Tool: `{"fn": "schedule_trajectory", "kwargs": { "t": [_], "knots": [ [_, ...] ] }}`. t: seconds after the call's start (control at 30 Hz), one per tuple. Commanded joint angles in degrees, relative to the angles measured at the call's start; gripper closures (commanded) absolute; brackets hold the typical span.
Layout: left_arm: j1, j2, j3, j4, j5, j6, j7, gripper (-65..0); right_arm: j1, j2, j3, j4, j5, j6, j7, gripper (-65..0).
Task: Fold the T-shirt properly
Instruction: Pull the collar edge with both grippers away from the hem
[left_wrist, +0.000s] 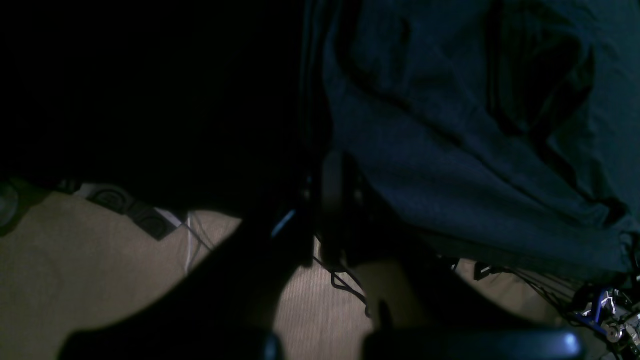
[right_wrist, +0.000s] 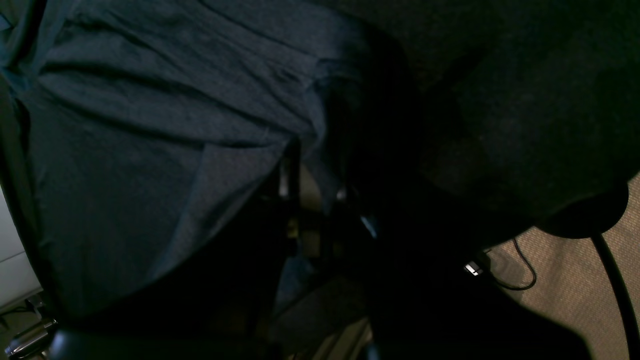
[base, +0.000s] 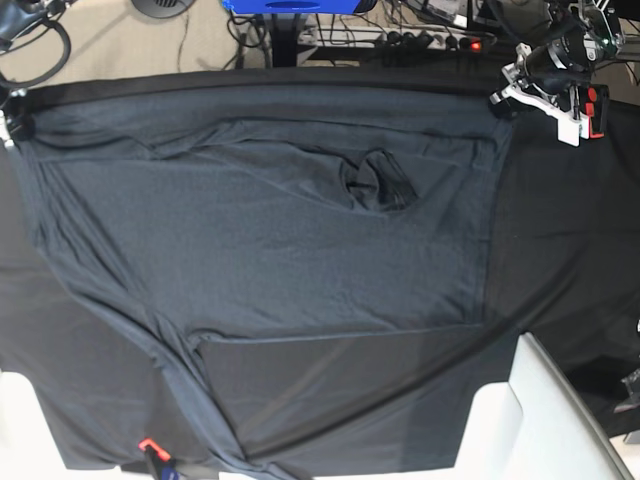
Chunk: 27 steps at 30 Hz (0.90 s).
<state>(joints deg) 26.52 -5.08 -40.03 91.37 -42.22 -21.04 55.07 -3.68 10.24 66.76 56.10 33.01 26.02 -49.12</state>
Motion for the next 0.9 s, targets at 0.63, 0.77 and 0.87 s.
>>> {"fn": "schedule_trajectory", "kwargs": {
  "t": [0.63,0.77,0.87],
  "knots": [
    [0.2,-1.1,-0.3,0.5,-0.1,0.1,-0.9,0.0,-0.3,0.8,0.3,0.7,-1.1,-0.5,-0.2,-31.2],
    [0.2,-1.1,-0.3,0.5,-0.1,0.1,-1.0,-26.2,-0.3,0.8,2.0,0.7,-1.1,-0.5,-0.2,-41.9],
    [0.2,-1.1,-0.6,0.5,0.0,0.1,-1.0,-45.7,-0.3,0.7,4.1,2.3,-1.1,-0.5,-0.2,-42.5]
  ]
}}
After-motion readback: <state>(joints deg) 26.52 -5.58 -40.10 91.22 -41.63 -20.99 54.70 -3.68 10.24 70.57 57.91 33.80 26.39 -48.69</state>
